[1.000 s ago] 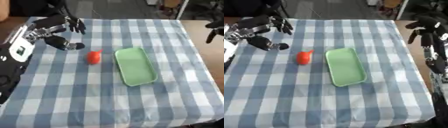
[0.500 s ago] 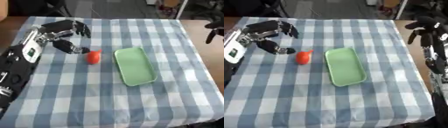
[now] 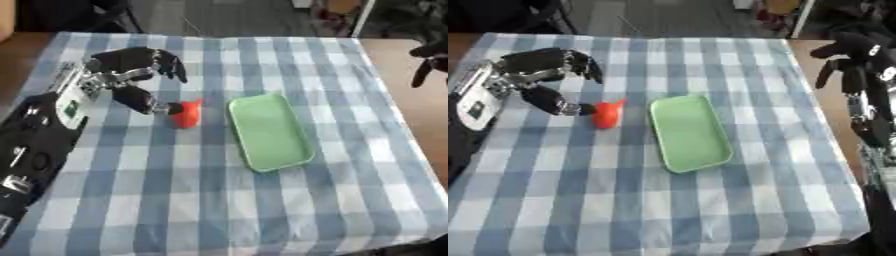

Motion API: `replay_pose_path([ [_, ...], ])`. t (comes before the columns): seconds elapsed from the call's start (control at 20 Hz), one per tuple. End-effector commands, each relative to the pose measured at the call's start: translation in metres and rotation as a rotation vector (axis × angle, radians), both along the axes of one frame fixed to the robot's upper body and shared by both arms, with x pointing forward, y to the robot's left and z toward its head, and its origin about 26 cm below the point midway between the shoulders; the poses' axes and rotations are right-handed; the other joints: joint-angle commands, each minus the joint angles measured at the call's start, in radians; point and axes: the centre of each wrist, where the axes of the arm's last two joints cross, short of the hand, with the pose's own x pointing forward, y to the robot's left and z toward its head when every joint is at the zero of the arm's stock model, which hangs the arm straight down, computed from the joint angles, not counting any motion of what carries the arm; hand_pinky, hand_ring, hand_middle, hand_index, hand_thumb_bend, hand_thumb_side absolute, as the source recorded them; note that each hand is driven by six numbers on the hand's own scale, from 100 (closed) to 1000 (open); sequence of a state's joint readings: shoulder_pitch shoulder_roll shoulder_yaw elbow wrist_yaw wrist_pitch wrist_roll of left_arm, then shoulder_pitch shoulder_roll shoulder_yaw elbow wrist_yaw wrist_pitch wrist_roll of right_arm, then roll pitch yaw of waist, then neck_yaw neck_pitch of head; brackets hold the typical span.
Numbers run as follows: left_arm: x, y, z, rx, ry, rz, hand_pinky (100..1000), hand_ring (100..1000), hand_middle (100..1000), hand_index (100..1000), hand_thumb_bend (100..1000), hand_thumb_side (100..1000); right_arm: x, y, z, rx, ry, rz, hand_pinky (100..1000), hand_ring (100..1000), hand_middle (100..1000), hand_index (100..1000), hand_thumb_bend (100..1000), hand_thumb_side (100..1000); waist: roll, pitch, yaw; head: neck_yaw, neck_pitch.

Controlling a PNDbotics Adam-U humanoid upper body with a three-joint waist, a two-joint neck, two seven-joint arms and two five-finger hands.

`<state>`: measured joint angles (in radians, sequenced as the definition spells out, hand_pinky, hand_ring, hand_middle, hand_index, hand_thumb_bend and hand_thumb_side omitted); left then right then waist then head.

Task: Pick up objects on the table and place them in the box.

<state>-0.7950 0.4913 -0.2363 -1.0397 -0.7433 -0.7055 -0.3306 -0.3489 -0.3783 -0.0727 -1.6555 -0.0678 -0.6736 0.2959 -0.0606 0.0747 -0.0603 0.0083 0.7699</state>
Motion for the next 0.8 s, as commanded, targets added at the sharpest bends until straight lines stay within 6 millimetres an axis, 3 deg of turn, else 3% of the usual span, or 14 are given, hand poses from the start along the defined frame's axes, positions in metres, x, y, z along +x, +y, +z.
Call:
replay_pose_path([
  [0.05, 0.003, -0.004, 0.013, 0.012, -0.035, -0.017, 627, 625, 739, 784, 946, 811, 0.001, -0.003, 0.011, -0.019, -0.026, 0.001, 327, 677, 615, 846, 104, 682, 0.001, -0.01, -0.001, 0.004, 0.0],
  [0.8, 0.004, -0.008, 0.001, 0.045, -0.014, -0.028, 635, 629, 738, 800, 961, 820, 0.001, -0.003, 0.01, -0.016, -0.025, 0.0, 326, 676, 614, 845, 100, 683, 0.0, -0.007, -0.004, 0.004, 0.0],
])
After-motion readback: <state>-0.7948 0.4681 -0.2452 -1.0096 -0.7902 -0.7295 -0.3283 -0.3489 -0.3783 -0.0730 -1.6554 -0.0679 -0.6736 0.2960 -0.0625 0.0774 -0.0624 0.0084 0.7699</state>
